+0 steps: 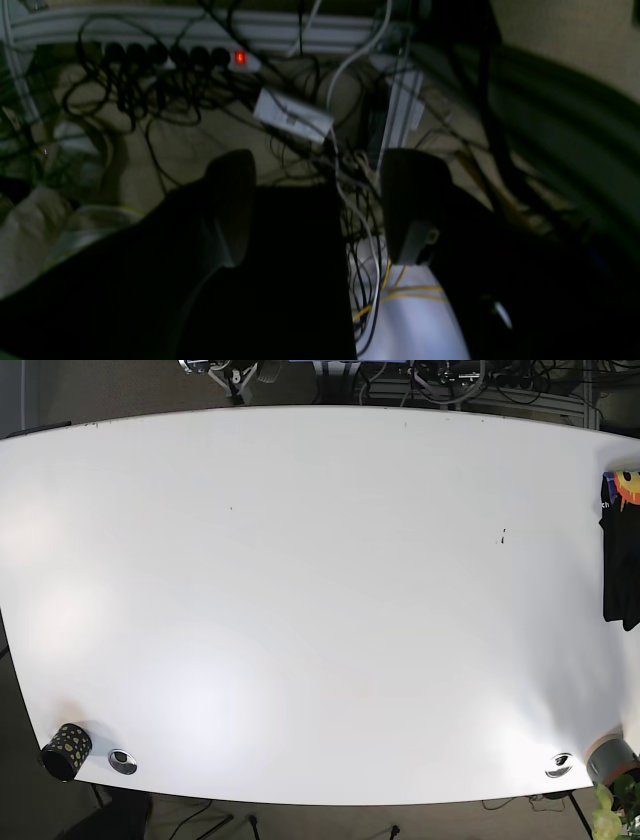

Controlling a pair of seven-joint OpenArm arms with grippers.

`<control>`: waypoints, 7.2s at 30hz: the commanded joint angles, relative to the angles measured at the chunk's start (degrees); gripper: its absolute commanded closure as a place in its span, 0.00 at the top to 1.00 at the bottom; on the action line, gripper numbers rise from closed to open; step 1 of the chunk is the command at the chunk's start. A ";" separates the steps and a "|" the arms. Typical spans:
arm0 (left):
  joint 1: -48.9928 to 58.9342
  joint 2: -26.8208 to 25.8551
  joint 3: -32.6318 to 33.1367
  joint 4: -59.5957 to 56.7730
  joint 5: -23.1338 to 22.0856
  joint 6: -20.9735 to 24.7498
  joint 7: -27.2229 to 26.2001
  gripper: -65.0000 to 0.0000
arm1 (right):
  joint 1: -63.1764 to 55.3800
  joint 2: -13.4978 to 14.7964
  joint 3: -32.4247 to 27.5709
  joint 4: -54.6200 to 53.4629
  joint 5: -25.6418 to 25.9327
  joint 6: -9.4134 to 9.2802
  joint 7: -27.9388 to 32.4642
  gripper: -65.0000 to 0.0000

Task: Fold the T-shirt properly

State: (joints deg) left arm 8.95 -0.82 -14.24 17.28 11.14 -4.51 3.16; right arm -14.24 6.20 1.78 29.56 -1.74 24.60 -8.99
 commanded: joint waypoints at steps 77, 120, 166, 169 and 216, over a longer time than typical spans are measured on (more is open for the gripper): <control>48.32 1.83 1.89 79.12 -0.37 -11.35 11.04 0.55 | -52.35 1.41 6.97 64.11 0.20 1.11 9.30 0.15; 30.21 1.57 -11.03 98.02 -19.44 -11.44 18.69 0.73 | -23.96 4.05 16.99 87.05 17.87 3.75 -0.98 0.44; 28.54 3.59 -10.95 97.93 -19.36 -11.44 18.69 0.72 | 39.69 -3.08 -35.06 46.09 17.69 15.40 -29.38 0.52; 28.54 3.59 -10.95 97.93 -19.36 -11.44 18.69 0.72 | 40.04 -3.43 -36.90 43.10 17.69 15.40 -25.60 0.61; 26.96 3.15 -10.95 97.84 -19.36 -11.44 18.78 0.72 | 38.46 -0.26 -37.96 46.61 17.87 5.42 -16.46 0.00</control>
State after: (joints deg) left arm 35.70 2.55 -25.06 114.19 -7.77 -15.94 23.18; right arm 23.20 5.37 -38.37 71.29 15.31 30.09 -25.63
